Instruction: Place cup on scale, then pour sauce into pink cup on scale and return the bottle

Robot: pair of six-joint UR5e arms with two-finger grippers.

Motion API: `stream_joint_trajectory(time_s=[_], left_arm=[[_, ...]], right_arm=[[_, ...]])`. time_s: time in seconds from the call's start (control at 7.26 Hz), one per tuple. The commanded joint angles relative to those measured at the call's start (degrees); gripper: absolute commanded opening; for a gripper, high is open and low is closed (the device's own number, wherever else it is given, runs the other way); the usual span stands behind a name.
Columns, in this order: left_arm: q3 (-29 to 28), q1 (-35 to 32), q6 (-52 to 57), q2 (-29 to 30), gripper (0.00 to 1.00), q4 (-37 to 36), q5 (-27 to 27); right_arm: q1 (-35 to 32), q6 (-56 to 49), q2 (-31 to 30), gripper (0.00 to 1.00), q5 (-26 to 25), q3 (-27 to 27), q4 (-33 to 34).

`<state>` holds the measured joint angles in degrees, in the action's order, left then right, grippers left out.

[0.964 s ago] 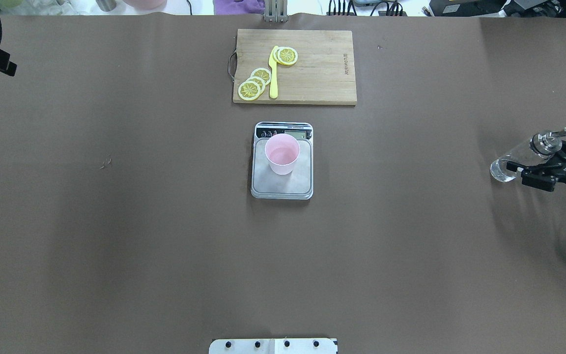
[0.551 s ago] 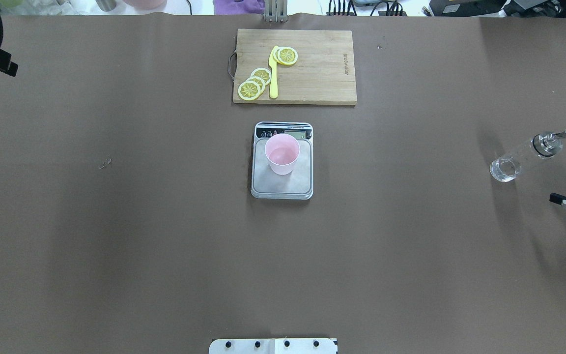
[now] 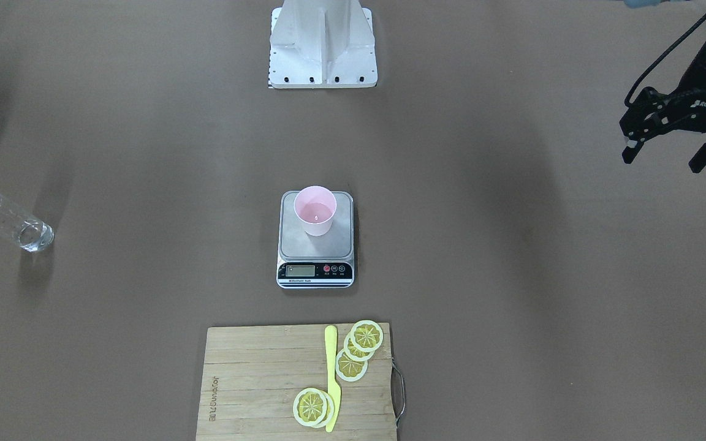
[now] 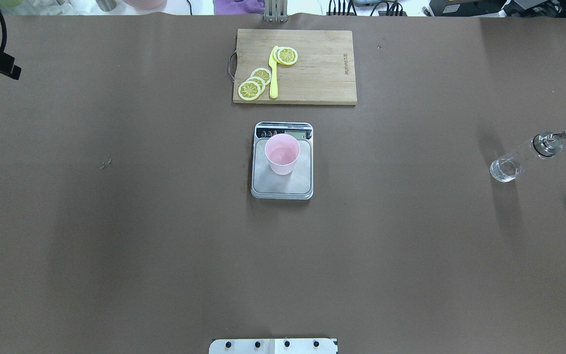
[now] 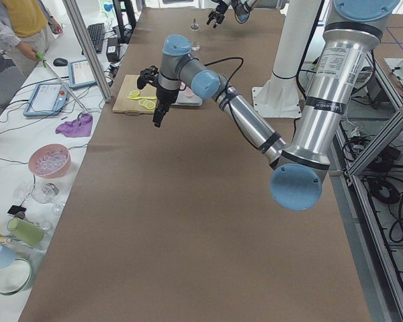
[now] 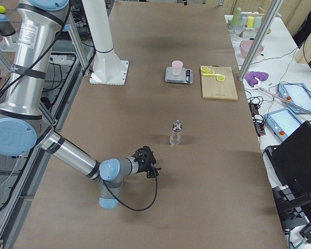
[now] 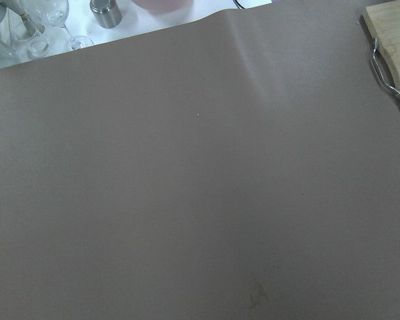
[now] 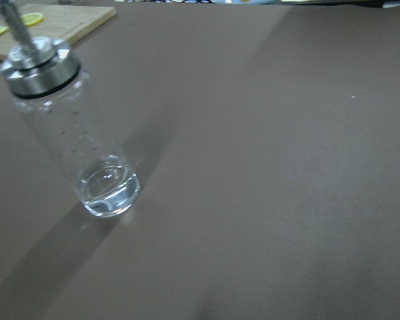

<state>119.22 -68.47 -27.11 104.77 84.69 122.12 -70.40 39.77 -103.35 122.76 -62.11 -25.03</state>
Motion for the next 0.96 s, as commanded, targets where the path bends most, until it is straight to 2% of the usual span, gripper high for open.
stream_joint_trajectory(time_s=[0.0,0.14,0.28,0.55,0.83], left_arm=[[-0.04,0.09,-0.92,-0.09,0.97,-0.14,0.05],[-0.04,0.18,-2.84,-0.01,0.97,-0.06,0.14],[-0.21,0.18,-2.86,-0.01,0.97,-0.05,-0.03],[-0.56,0.26,-2.86,-0.27,0.97,-0.05,-0.47],[-0.74,0.27,-2.25,-1.58,0.97,-0.14,-0.74]], right_arm=[[-13.75,-0.66,6.46,0.98,13.67,0.15,19.48],[-18.41,-1.19,9.98,0.98,19.65,0.06,28.8],[-20.81,-2.24,11.93,0.98,21.53,-0.46,34.46],[-20.83,-4.97,15.53,0.97,21.55,-1.77,43.87],[-20.31,-5.23,20.36,0.97,21.03,-9.21,62.02]])
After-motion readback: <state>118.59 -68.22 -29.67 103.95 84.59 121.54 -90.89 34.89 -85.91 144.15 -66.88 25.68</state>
